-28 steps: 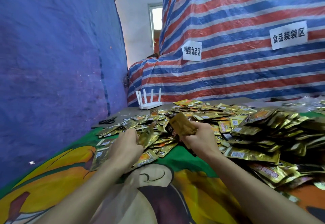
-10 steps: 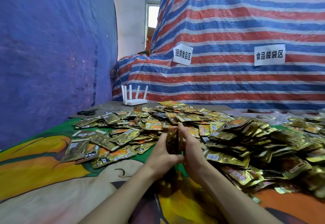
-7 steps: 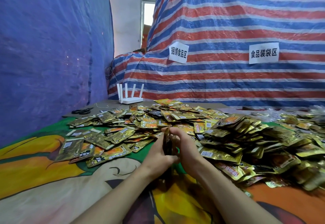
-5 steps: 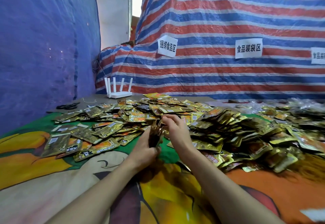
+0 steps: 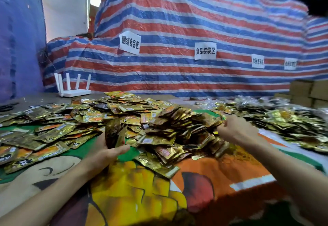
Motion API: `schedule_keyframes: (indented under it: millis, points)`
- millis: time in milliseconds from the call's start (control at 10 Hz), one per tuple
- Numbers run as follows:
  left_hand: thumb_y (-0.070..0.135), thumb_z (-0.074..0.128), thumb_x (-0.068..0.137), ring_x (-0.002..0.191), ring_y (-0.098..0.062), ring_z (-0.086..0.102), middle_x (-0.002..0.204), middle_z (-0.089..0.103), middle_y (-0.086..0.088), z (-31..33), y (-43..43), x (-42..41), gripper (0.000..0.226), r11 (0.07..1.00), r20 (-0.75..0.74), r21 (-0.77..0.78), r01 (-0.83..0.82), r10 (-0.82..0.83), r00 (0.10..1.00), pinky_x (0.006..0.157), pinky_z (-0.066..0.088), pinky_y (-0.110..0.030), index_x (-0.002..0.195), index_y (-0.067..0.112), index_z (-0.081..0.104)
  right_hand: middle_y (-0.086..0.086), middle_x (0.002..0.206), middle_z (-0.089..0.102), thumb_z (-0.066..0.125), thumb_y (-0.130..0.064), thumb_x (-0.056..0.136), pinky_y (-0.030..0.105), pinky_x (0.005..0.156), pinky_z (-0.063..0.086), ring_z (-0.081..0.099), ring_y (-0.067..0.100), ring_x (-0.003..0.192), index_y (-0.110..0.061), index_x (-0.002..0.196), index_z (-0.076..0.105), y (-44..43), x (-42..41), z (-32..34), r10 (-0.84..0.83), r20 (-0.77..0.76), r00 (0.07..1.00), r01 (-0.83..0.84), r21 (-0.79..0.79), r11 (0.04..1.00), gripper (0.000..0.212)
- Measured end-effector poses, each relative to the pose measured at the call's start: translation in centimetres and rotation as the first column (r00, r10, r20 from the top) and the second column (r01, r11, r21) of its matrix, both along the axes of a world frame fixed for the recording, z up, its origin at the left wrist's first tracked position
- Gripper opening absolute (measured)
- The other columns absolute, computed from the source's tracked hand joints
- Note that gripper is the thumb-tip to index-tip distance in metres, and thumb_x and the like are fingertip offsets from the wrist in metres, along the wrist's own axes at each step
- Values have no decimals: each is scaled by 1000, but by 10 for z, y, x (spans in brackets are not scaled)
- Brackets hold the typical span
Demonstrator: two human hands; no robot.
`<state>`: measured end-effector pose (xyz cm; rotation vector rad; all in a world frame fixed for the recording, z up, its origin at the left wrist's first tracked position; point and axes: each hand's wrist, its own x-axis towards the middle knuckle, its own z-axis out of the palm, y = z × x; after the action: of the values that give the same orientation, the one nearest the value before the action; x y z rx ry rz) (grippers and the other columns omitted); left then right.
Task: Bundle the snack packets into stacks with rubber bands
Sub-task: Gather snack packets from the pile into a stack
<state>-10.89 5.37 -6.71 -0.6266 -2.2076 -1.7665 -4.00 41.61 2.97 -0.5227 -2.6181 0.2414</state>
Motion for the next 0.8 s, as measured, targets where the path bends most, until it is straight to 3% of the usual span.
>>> schedule_keyframes:
  millis: [100, 200, 400, 500, 600, 700, 800]
  points:
    - [33, 80, 61, 84, -18, 67, 95, 70, -6, -9, 1, -14, 57, 1000, 39, -2, 16, -16, 999, 69, 48, -25, 109, 5, 65, -1, 70, 49, 60, -38, 88, 26, 53, 34, 49, 18, 63, -16, 78, 46, 38, 14, -10, -178, 255, 950, 147, 138, 979, 28]
    - [33, 82, 65, 89, -24, 71, 96, 73, -7, -18, -2, -25, 53, 999, 69, -23, 39, -38, 997, 72, 52, -29, 108, 7, 66, -1, 66, 47, 58, -18, 87, 25, 51, 31, 45, 16, 58, -16, 72, 41, 51, 16, -33, -159, 349, 923, 131, 102, 986, 23]
    - [28, 80, 63, 82, -16, 70, 92, 72, -4, -21, -7, -31, 48, 999, 51, -5, 34, -34, 998, 68, 51, -25, 105, 10, 67, 2, 74, 60, 59, -6, 85, 25, 53, 41, 58, 20, 66, -14, 79, 59, 56, 12, -42, -200, 173, 964, 184, 103, 977, 10]
    - [26, 81, 65, 83, -19, 71, 93, 73, -6, -26, -9, -39, 47, 999, 52, 6, 49, -49, 997, 68, 52, -27, 106, 8, 67, 3, 71, 60, 62, -8, 84, 29, 59, 48, 59, 23, 67, -14, 81, 61, 58, 8, -35, -188, 117, 975, 179, 83, 980, 7]
    - [26, 85, 70, 88, -24, 72, 97, 73, -9, -35, -12, -52, 42, 998, 70, -22, 52, -50, 996, 73, 55, -35, 106, 13, 68, 4, 69, 62, 62, -12, 81, 28, 53, 46, 59, 23, 63, -13, 83, 66, 58, 6, -29, -175, 62, 983, 170, 74, 983, 5]
    - [26, 87, 72, 90, -28, 73, 99, 73, -9, -43, -15, -64, 42, 998, 97, -46, 47, -42, 994, 76, 59, -41, 109, 15, 68, 7, 69, 66, 64, -12, 78, 33, 58, 55, 63, 26, 65, -9, 81, 71, 59, 7, -26, -146, 53, 988, 145, 35, 989, 8]
    - [29, 88, 72, 93, -29, 72, 101, 73, -8, -46, -17, -69, 47, 997, 104, -51, 54, -48, 993, 78, 60, -44, 112, 15, 67, 7, 65, 68, 68, -11, 74, 31, 57, 54, 66, 24, 63, -7, 74, 73, 59, 7, -24, -125, 79, 989, 126, -11, 992, 6]
